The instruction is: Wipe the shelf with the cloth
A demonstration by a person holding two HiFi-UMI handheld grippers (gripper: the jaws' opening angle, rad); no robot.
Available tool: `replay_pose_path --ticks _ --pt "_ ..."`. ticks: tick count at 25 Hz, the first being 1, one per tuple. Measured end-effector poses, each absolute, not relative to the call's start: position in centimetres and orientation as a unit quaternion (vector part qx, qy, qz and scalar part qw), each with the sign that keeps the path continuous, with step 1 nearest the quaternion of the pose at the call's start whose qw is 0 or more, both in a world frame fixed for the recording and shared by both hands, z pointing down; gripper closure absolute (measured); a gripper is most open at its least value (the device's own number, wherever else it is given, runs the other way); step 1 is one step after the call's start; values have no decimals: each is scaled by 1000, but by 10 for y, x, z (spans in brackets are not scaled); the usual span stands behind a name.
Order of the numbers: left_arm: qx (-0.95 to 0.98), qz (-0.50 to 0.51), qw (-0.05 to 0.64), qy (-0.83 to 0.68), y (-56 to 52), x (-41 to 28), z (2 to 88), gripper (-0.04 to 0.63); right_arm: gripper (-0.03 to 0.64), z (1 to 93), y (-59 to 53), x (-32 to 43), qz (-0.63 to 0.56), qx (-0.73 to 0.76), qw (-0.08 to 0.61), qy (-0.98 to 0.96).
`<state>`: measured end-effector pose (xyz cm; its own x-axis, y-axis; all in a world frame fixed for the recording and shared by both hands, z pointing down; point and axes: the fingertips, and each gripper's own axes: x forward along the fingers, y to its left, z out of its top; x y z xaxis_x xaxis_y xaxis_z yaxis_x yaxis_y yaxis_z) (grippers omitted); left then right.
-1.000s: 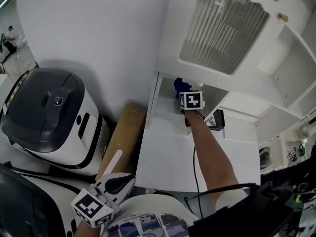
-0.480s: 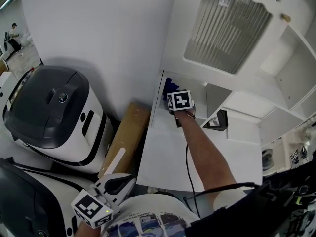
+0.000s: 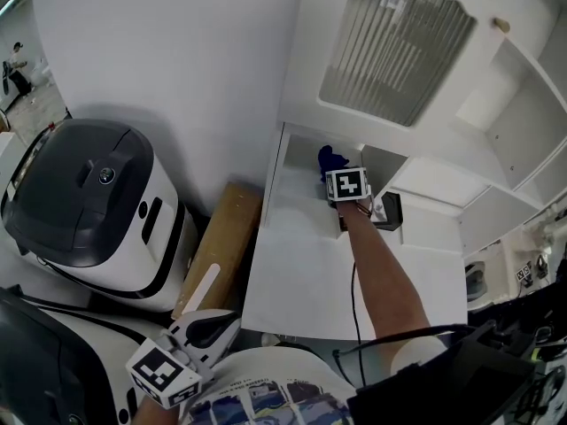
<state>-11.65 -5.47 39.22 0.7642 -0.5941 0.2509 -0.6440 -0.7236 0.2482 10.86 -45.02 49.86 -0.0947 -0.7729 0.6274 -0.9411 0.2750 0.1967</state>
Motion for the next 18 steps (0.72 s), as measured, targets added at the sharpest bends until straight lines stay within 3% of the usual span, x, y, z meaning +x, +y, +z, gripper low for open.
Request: replay_pose_path --ticks 7,18 --pt "925 77 164 -333 -51 -116 392 583 495 493 -443 117 140 605 298 -725" --pt "919 77 165 -349 -45 -124 393 583 495 491 -430 0 138 525 272 -794"
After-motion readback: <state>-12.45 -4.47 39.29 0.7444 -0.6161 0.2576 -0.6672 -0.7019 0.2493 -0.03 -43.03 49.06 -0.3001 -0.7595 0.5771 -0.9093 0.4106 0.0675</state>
